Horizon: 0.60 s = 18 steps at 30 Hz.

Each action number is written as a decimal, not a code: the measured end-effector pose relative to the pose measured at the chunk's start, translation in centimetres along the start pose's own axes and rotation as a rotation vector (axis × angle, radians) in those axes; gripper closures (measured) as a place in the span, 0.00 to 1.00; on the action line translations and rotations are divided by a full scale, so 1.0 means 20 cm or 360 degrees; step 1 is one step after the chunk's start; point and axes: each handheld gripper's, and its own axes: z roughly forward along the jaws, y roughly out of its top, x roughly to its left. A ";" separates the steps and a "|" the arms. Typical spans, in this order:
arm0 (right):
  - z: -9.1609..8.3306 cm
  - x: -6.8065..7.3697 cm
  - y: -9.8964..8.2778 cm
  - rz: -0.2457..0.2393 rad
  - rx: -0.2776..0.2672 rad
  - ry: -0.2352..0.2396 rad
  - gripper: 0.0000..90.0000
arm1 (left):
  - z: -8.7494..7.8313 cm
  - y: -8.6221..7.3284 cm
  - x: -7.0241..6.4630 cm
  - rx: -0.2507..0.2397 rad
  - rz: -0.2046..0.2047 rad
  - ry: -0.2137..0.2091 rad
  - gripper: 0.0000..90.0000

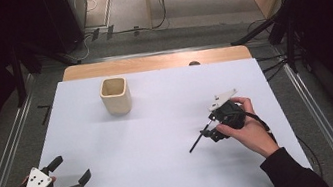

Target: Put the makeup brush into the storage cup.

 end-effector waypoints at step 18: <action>0.19 0.03 0.10 -0.0330 0.0445 0.0008 0.21 | 0.00 0.00 0.00 -0.0002 0.0001 -0.0005 0.00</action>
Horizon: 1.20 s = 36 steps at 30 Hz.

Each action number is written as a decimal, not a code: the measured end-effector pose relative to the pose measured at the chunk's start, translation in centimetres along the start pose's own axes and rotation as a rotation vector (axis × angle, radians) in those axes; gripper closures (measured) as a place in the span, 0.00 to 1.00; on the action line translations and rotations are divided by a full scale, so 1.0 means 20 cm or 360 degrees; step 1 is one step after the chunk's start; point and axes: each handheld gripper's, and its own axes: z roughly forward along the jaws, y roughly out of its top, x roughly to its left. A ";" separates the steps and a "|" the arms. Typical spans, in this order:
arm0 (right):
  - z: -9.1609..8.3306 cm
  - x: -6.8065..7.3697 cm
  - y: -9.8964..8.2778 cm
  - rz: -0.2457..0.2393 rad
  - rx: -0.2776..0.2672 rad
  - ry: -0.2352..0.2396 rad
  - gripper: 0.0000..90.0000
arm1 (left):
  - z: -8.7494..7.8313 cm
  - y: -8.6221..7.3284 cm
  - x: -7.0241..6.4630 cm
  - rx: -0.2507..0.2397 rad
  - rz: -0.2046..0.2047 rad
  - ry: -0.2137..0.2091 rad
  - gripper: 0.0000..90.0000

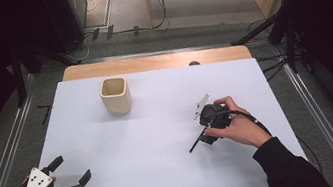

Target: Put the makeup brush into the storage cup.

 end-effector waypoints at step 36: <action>0.06 -0.01 0.06 -0.0092 0.0296 0.0171 0.89 | 0.00 0.00 -0.01 0.0012 0.0026 -0.0004 0.00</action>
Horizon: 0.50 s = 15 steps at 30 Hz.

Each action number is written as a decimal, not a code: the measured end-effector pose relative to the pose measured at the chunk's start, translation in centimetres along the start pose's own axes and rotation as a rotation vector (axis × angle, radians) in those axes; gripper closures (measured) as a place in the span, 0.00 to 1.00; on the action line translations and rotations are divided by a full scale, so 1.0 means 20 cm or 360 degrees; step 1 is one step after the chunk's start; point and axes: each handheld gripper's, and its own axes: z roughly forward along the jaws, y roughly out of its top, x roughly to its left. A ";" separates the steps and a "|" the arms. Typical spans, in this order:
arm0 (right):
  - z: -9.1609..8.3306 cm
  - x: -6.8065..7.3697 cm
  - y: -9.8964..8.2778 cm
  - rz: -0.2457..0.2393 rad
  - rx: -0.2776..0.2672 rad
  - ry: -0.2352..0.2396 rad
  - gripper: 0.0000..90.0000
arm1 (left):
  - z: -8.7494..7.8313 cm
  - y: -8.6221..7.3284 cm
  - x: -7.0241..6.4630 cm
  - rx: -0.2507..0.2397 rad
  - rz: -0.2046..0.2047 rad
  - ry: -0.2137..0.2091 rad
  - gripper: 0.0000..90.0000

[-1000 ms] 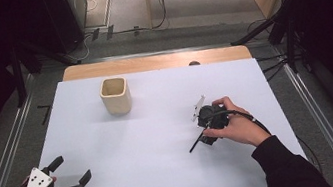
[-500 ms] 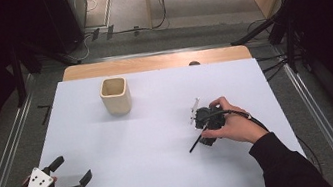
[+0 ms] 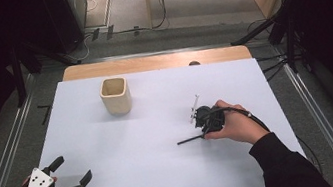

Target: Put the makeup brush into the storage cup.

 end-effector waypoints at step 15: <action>-0.01 0.07 -0.13 0.0319 -0.0313 -0.0058 0.97 | 0.09 0.05 -0.07 0.0000 0.0005 -0.0056 0.00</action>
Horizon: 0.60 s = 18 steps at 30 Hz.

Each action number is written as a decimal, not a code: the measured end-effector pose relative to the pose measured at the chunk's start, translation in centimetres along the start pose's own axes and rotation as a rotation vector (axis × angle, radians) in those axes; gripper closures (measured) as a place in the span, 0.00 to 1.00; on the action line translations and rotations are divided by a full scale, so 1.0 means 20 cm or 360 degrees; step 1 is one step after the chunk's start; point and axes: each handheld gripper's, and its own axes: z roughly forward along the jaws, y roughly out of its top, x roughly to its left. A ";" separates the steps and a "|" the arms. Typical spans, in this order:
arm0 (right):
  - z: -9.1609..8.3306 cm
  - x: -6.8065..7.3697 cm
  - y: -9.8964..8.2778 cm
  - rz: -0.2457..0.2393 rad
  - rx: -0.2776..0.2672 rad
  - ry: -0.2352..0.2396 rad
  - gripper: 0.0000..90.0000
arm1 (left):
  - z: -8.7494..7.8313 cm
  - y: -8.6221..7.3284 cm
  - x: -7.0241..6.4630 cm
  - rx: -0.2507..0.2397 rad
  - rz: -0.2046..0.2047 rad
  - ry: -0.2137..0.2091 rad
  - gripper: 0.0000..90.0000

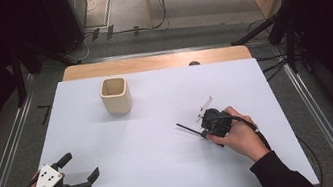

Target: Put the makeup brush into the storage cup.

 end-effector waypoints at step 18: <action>-0.17 0.00 -0.15 0.0295 -0.0763 0.0024 0.97 | 0.30 0.22 -0.13 -0.0019 0.0070 -0.0135 0.00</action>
